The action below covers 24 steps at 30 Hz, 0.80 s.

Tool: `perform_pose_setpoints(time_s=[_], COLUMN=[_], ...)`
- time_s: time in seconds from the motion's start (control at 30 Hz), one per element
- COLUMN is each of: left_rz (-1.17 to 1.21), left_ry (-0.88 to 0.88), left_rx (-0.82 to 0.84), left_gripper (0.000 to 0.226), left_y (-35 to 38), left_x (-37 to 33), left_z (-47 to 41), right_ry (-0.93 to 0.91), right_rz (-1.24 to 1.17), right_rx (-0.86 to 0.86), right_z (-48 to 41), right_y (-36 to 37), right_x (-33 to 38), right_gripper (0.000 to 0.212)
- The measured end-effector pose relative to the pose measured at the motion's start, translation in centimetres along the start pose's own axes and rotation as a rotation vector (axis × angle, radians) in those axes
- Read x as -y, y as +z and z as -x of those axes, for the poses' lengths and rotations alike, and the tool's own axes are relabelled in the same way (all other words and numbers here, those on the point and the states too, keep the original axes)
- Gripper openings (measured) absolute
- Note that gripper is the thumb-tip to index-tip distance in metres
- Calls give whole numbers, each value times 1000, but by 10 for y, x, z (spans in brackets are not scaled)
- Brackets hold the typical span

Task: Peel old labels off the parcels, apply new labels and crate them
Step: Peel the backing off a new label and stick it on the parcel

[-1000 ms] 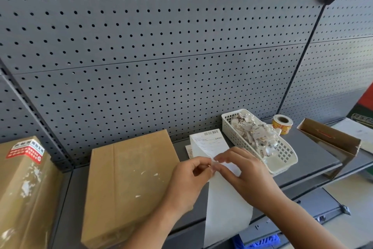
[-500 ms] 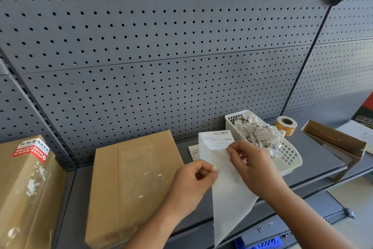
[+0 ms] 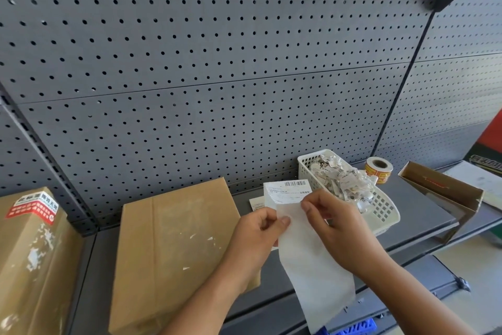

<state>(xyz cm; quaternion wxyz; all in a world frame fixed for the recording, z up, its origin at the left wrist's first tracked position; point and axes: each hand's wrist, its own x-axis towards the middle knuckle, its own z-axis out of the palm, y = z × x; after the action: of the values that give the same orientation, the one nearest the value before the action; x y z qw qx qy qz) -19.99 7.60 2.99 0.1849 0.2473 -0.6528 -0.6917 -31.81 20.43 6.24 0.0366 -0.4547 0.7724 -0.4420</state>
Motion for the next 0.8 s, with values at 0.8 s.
perform_pose_setpoints(time_s=[0.8], left_rz=[16], left_ry=[-17], left_rx=[-59], left_gripper=[19], left_y=[-8], left_x=[-5], left_z=[-4], right_ry=[9], right_rz=[-53], right_rx=[-31], right_z=[-3], right_y=[-20], right_x=[5], right_gripper=[12])
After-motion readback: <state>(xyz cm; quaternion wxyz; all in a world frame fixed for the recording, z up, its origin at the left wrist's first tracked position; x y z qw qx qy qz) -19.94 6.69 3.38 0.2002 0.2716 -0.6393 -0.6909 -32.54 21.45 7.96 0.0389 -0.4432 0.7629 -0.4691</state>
